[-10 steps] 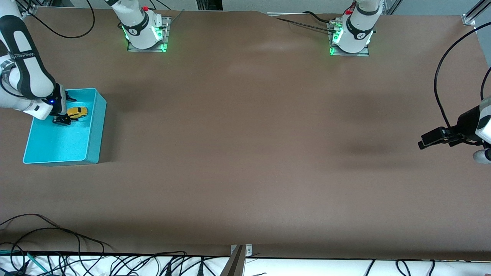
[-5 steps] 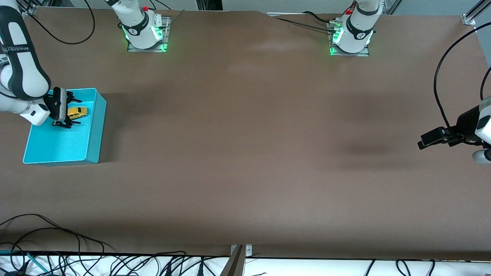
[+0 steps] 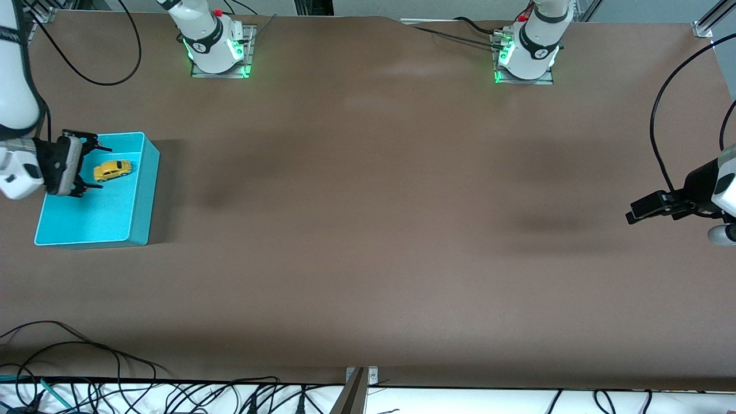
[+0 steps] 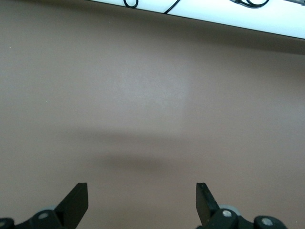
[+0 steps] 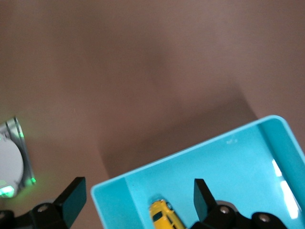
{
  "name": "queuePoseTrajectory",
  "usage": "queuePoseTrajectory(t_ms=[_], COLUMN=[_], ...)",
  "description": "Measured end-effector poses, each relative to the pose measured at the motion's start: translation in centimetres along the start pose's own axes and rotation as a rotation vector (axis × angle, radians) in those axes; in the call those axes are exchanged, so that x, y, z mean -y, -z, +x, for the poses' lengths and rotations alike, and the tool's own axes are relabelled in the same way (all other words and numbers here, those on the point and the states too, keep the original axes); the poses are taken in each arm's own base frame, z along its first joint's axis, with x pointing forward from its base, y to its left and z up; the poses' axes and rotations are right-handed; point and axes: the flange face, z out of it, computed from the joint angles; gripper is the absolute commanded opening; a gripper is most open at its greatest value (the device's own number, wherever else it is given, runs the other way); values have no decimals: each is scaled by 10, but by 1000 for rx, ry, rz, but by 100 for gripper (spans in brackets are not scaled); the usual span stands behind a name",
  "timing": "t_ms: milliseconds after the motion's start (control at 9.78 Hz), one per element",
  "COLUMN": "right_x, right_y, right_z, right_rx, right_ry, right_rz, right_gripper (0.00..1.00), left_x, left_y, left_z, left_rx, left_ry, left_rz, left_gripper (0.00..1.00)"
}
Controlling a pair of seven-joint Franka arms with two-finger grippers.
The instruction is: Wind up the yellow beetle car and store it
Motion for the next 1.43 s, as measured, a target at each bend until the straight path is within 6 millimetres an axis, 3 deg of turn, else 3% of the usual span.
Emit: queuePoseTrajectory(t_ms=[204,613,818,1022,1431], right_x=[40,115,156,176,185], right_y=[51,96,113,121,137], right_z=[40,107,130,131,117], right_rx=[-4,-45,-62,-59,-37], right_ry=[-243,-647,-841,-965,-1005], right_rz=[-72,-157,-173,-172,-268], right_gripper=[100,100,100,100,100], left_x=[0,0,-1,-1,-1], left_y=[0,0,0,0,0], left_z=[0,0,0,0,0], left_rx=[0,0,0,0,0], left_ry=[0,-1,-1,-1,-1], left_rz=[0,0,0,0,0], left_gripper=[100,100,100,100,100])
